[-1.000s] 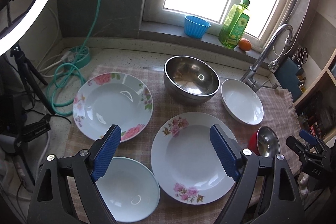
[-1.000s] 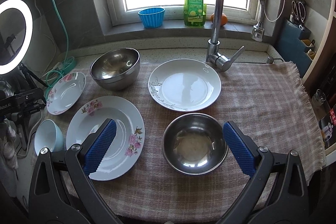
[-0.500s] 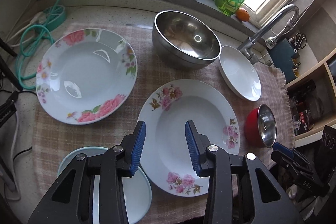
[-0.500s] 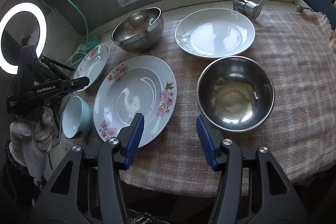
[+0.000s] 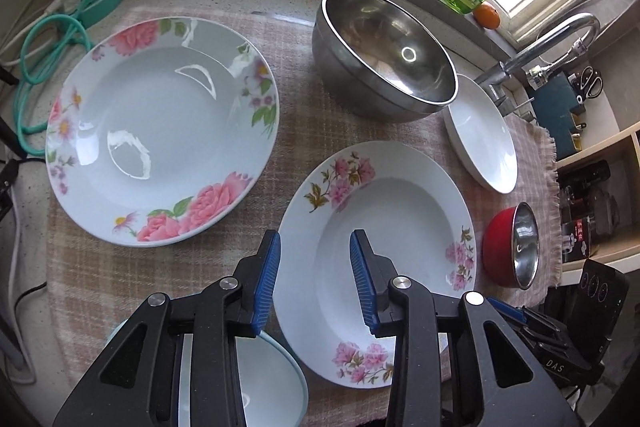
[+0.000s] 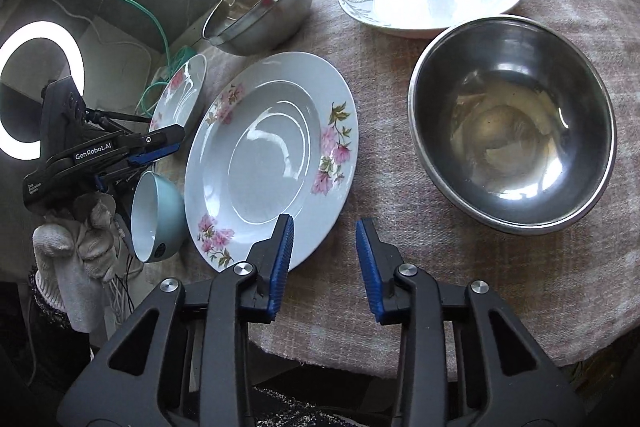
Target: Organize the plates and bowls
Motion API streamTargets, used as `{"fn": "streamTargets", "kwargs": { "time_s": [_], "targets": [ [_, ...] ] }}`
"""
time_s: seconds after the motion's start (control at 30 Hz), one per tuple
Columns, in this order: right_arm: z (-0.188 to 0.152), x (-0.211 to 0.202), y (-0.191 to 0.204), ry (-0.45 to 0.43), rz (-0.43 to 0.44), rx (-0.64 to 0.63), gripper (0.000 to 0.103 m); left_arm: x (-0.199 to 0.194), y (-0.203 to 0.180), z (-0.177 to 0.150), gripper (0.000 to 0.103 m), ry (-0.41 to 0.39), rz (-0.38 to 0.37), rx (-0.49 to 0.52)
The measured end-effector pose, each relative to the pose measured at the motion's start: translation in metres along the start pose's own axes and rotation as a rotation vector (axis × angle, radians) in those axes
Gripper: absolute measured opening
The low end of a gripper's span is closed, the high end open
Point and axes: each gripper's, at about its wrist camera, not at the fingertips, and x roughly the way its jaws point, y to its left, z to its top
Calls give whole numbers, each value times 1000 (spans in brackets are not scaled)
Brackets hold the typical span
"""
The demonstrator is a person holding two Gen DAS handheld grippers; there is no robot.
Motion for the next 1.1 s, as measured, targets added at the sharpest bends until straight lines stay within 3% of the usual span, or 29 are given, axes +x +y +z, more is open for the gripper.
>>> {"fn": "streamTargets", "kwargs": {
  "time_s": [0.27,0.57,0.7,1.1],
  "targets": [
    [5,8,3,25,2,-18,26,11,5,6,34,30,-3,-27],
    [9,12,2,32,-25,-23,24,16,5,7,31,43,9,-20],
    [10,20,-3,53,-19,8,17,21,3,9,28,53,25,-7],
    [8,18,-2,54,-46,-18,17,24,-11,3,28,55,66,39]
  ]
}}
